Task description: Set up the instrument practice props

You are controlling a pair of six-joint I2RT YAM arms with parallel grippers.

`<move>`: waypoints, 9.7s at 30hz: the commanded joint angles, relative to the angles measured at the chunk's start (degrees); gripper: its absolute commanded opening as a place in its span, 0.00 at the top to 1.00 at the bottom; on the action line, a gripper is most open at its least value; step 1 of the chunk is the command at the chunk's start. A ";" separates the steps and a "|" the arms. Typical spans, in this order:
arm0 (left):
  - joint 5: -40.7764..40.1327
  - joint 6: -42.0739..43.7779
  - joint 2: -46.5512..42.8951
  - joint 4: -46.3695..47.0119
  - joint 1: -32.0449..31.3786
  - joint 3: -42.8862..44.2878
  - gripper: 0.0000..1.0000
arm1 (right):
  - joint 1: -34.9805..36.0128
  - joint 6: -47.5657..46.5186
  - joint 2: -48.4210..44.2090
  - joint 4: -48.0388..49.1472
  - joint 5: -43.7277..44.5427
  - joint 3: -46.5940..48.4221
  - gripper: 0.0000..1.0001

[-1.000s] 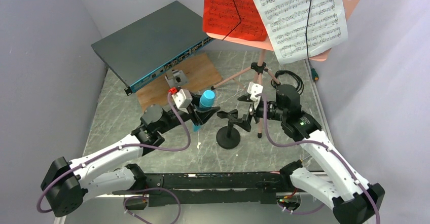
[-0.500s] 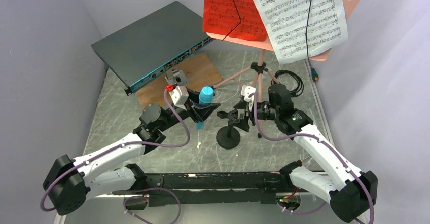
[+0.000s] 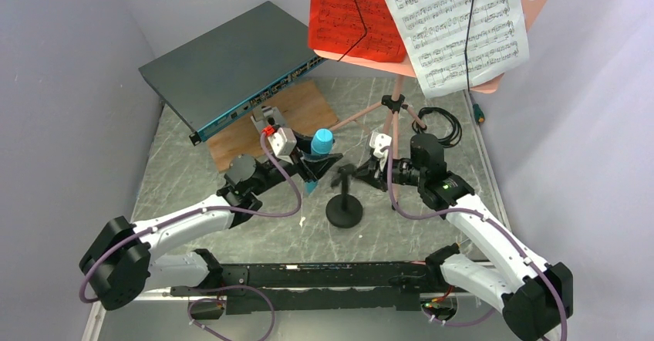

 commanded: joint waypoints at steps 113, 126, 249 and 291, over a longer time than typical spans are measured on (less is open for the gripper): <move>-12.96 0.56 -26.84 -38.92 0.15 8.62 1.00 | 11.36 12.41 -12.24 23.09 24.60 -13.01 0.01; -16.02 -0.84 -25.17 -39.29 0.23 9.93 1.00 | 3.89 14.60 7.94 32.86 1.96 -1.79 0.00; -31.26 -19.74 -14.26 -69.49 1.73 24.58 0.01 | 23.56 -7.45 38.35 -20.49 98.26 94.91 0.01; -36.06 -0.49 -28.86 -77.04 1.72 42.47 0.01 | 26.39 16.99 -9.52 -7.22 89.08 47.68 0.00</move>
